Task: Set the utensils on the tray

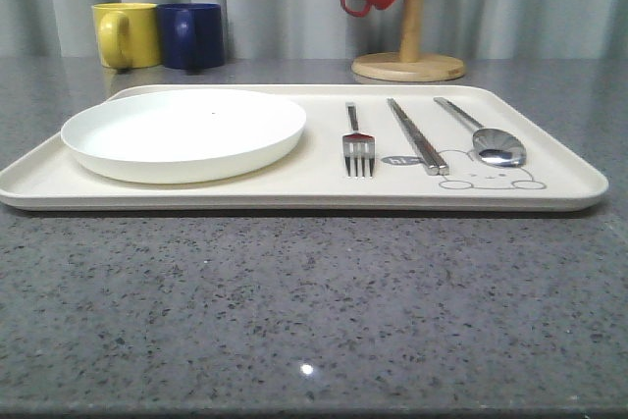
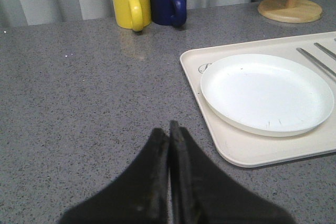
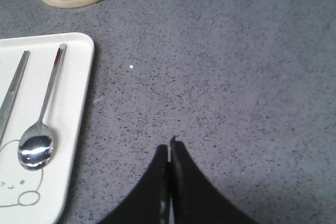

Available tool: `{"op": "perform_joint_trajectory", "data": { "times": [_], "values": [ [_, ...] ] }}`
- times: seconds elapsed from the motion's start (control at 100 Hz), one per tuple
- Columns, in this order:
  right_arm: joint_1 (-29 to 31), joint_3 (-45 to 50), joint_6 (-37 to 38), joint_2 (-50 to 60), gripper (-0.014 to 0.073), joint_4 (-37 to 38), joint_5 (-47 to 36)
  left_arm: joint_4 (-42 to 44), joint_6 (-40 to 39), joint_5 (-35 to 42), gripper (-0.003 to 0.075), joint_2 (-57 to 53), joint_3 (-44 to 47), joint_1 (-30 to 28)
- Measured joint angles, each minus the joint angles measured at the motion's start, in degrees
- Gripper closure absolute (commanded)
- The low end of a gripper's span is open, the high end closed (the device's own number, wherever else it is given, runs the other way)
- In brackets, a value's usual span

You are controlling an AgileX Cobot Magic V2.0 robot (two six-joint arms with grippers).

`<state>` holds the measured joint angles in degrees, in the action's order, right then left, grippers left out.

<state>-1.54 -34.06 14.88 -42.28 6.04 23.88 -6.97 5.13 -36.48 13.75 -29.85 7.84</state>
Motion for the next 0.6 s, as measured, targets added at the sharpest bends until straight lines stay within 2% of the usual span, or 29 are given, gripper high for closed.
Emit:
{"op": "perform_joint_trajectory", "data": {
  "times": [0.37,0.6],
  "values": [
    [0.00,5.76,-0.08,13.95,0.0658,5.16,-3.24,0.00,0.00,0.00,0.0739,0.00,0.00,0.00],
    [-0.11,13.28,-0.08,24.90,0.0658,6.58,-6.43,0.00,0.00,0.00,0.0739,0.00,0.00,0.00]
  ]
}}
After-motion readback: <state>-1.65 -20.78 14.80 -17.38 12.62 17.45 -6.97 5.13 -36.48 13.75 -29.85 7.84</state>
